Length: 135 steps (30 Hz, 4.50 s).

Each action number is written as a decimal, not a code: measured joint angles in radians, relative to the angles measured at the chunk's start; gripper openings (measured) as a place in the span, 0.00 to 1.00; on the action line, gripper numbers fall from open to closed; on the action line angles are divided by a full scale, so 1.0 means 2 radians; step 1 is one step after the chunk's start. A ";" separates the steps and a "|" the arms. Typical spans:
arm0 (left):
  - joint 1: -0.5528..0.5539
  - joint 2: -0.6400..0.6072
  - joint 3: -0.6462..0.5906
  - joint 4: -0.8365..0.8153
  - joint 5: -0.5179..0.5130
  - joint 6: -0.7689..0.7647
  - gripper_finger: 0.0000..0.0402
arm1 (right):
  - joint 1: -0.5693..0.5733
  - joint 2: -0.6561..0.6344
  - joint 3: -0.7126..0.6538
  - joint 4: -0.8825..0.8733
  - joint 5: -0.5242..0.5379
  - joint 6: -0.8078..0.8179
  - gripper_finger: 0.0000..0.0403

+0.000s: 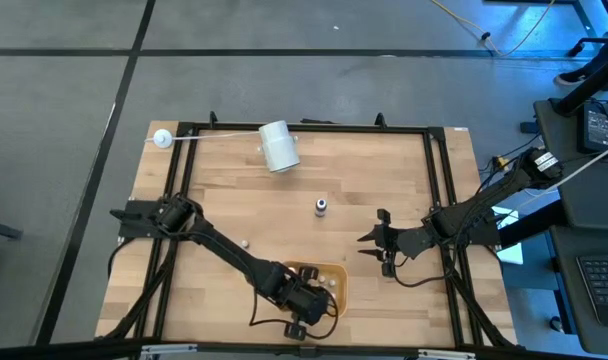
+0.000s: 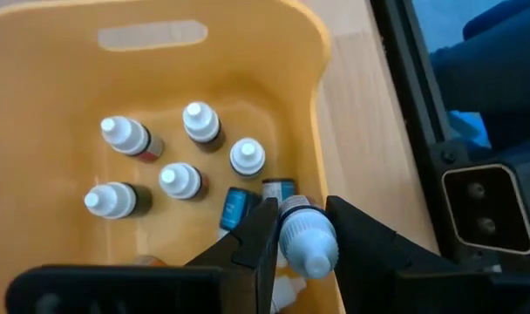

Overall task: Pick & Place food coloring
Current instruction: Put the small purple food coloring bottle into the yellow bin, then put the big blue food coloring bottle into the yellow bin

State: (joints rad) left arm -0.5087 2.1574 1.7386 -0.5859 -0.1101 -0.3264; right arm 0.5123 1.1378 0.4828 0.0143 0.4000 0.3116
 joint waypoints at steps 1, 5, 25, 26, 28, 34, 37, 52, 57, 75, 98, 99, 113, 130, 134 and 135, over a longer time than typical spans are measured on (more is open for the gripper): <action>0.000 0.000 0.000 0.000 0.000 0.000 0.23 | 0.000 0.000 0.000 0.000 0.000 0.000 0.36; 0.000 0.000 0.000 0.000 -0.022 0.016 0.23 | 0.000 0.000 0.000 0.000 0.000 0.000 0.36; 0.003 0.009 0.000 0.030 -0.037 0.013 0.22 | 0.000 0.000 0.000 0.000 0.000 -0.001 0.36; 0.003 0.011 0.000 0.027 -0.037 0.013 0.22 | 0.000 0.000 0.000 0.000 0.000 -0.001 0.36; 0.005 0.018 0.000 0.036 -0.031 0.013 0.22 | 0.000 0.000 0.000 0.000 0.000 -0.001 0.36; 0.007 0.023 0.000 0.032 -0.026 0.018 0.22 | 0.000 0.000 0.000 0.001 0.000 -0.001 0.36; 0.006 0.023 0.000 0.034 -0.024 0.017 0.22 | 0.000 0.000 0.000 0.000 0.000 0.000 0.36; 0.002 0.023 0.000 0.034 -0.023 0.013 0.25 | 0.000 0.000 0.000 0.000 0.000 -0.001 0.36; 0.002 0.023 0.000 0.034 -0.023 0.013 0.29 | 0.000 0.000 0.000 0.000 0.000 -0.001 0.36; 0.016 -0.134 -0.028 -0.010 -0.056 0.087 0.34 | -0.002 0.000 0.000 0.042 -0.001 0.007 0.36; 0.056 -0.586 -0.683 0.614 -0.077 0.187 0.33 | -0.023 0.000 0.000 0.107 -0.017 -0.151 0.52; 0.056 -0.602 -0.696 0.612 -0.092 0.187 0.33 | -0.023 0.000 0.000 0.106 -0.017 -0.154 0.54; 0.056 -0.683 -0.754 0.608 -0.146 0.187 0.32 | -0.026 0.000 0.000 0.125 -0.008 -0.094 0.61; 0.056 -0.682 -0.754 0.594 -0.237 0.175 0.33 | -0.232 0.118 0.112 0.027 -0.119 -0.106 0.56; 0.056 -0.682 -0.754 0.594 -0.235 0.171 0.33 | -0.247 0.138 0.123 0.023 -0.119 -0.117 0.56; 0.056 -0.682 -0.754 0.594 -0.235 0.170 0.33 | -0.249 0.140 0.125 0.023 -0.119 -0.119 0.56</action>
State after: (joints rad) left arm -0.3973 0.7944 0.2310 0.6018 -0.5804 0.0143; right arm 0.0140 1.4181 0.7330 0.0612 0.1620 0.0738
